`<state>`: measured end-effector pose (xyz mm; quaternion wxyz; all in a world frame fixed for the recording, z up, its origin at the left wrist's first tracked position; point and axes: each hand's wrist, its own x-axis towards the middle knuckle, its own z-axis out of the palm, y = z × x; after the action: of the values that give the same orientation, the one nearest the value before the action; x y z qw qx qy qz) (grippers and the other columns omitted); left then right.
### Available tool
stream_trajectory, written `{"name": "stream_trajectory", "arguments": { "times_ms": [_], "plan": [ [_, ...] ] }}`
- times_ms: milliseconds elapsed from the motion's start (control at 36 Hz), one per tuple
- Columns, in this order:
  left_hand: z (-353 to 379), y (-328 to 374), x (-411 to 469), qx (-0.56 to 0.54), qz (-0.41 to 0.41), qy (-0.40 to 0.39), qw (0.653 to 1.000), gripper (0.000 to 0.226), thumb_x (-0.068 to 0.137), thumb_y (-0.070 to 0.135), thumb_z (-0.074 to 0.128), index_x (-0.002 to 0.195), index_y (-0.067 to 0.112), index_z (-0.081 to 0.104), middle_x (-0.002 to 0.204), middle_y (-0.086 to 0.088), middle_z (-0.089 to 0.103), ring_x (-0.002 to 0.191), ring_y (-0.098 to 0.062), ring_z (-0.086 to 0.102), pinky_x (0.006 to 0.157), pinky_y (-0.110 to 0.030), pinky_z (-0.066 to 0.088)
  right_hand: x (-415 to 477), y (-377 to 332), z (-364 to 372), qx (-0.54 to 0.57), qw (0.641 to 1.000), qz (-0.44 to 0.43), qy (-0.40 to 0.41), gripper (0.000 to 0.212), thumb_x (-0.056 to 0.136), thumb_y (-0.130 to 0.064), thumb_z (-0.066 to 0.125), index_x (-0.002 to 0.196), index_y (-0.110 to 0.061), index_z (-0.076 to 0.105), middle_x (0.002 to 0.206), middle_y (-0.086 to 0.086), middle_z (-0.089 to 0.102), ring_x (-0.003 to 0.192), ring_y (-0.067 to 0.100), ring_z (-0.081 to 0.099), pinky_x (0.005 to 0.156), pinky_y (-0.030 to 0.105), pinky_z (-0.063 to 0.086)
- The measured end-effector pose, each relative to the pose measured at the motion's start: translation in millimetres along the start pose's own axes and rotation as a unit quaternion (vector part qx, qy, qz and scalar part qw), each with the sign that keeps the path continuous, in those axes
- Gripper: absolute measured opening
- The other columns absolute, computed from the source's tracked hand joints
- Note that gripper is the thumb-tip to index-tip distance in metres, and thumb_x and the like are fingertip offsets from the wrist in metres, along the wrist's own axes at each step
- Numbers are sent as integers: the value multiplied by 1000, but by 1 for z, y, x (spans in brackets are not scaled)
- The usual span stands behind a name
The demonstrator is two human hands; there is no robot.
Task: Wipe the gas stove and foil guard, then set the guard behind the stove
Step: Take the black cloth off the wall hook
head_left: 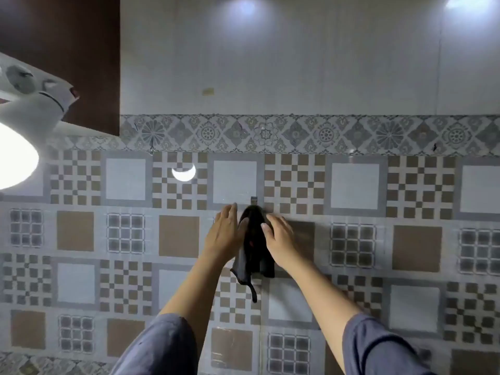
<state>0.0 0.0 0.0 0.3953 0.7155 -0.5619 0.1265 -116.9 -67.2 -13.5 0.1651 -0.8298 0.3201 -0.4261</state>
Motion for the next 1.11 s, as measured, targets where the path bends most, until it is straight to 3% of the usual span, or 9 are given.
{"name": "stream_trajectory", "arguments": {
  "times_ms": [139,250,306,528,806,944,1111],
  "plan": [
    [14,-11,14,-81,-20,-9,996,56,98,37,34,144,8,24,147,-14,35,136,-28,35,109,-41,31,18,3,21,19,997,33,64,38,98,-23,41,132,-7,47,136,11,49,127,24,43,103,30,33],
    [24,-15,22,-180,-41,-4,983,45,98,28,40,136,4,35,129,-17,55,114,-27,56,83,-25,45,29,5,29,53,991,60,110,27,95,-19,48,118,-4,54,121,14,57,111,26,52,85,25,38],
    [28,-16,24,-201,-51,4,978,39,98,24,42,130,3,41,125,-17,58,111,-27,58,80,-24,46,33,7,31,76,988,82,111,27,95,-18,50,117,-3,55,120,14,59,110,26,54,82,24,38],
    [27,-15,32,-205,-42,48,977,29,91,15,55,116,0,57,115,-16,64,104,-25,61,81,-24,46,42,10,22,127,981,91,115,17,90,-14,59,103,-3,63,103,11,67,90,19,60,73,25,41],
    [-3,-4,35,-203,18,140,969,18,88,9,56,100,1,67,102,-15,69,95,-25,64,82,-28,51,45,-10,-23,130,974,36,184,10,90,-8,56,94,-3,64,97,11,67,83,14,54,72,23,39],
    [-15,10,18,-200,51,147,967,16,90,12,55,100,5,65,102,-12,65,89,-18,59,72,-19,44,21,-20,-55,84,982,-21,170,13,90,-11,57,98,-3,64,92,0,60,84,10,52,65,11,34],
    [-9,31,-35,-257,23,91,962,18,95,16,46,106,5,56,100,-9,64,93,-20,60,81,-34,52,-29,-20,-81,78,988,-44,128,10,90,-13,59,91,-3,62,85,0,59,79,11,53,59,-4,35]
  ]
}}
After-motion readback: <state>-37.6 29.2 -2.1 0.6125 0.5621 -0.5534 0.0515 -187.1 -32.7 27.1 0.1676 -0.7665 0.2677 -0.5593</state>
